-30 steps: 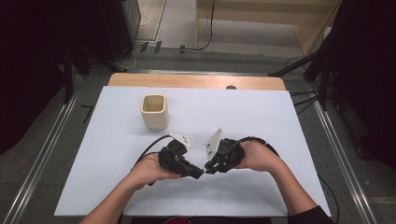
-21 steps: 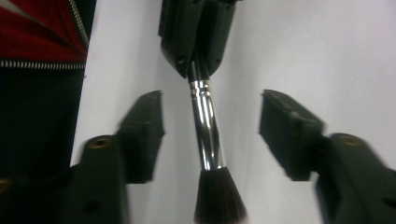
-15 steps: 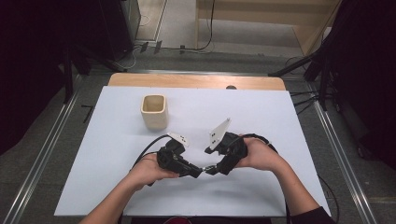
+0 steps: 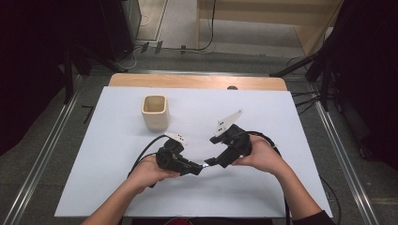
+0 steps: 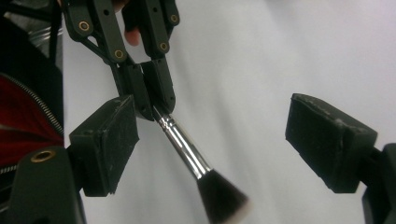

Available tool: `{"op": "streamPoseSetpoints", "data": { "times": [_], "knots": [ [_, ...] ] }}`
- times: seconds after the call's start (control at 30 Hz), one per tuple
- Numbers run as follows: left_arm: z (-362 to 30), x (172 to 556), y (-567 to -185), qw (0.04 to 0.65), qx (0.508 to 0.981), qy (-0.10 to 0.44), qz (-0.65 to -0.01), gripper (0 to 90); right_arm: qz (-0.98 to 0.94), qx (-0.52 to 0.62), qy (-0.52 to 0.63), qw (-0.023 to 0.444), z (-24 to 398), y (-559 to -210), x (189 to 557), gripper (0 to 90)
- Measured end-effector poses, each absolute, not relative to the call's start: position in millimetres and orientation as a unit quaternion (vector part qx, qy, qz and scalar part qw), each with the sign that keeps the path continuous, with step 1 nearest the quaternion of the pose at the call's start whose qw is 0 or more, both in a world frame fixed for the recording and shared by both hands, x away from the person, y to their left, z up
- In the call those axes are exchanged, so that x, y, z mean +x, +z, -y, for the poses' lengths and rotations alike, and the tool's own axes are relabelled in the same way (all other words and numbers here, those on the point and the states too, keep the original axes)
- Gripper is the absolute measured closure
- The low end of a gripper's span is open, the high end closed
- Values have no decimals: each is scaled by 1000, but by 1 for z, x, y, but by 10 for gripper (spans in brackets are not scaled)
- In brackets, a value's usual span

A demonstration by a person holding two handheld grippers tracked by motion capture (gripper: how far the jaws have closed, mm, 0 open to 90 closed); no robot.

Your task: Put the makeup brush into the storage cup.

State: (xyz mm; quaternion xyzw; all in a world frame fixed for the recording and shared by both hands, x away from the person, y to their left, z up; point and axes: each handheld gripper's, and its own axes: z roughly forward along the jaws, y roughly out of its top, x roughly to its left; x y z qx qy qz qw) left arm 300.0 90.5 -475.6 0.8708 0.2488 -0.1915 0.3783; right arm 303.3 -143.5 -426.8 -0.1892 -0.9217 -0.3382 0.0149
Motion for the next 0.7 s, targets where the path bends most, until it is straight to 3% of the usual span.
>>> {"op": "streamPoseSetpoints", "data": {
  "times": [0.2, 0.7],
  "knots": [
    [-94, 298, -479, 402, 859, -160, -274, 793, 910, -232, -342, 3, 151, -424, 297, 177],
    [-102, 291, -484, 454, 815, -141, -331, 793, 863, -325, -386, 0, 161, -422, 283, 191]
  ]
}}
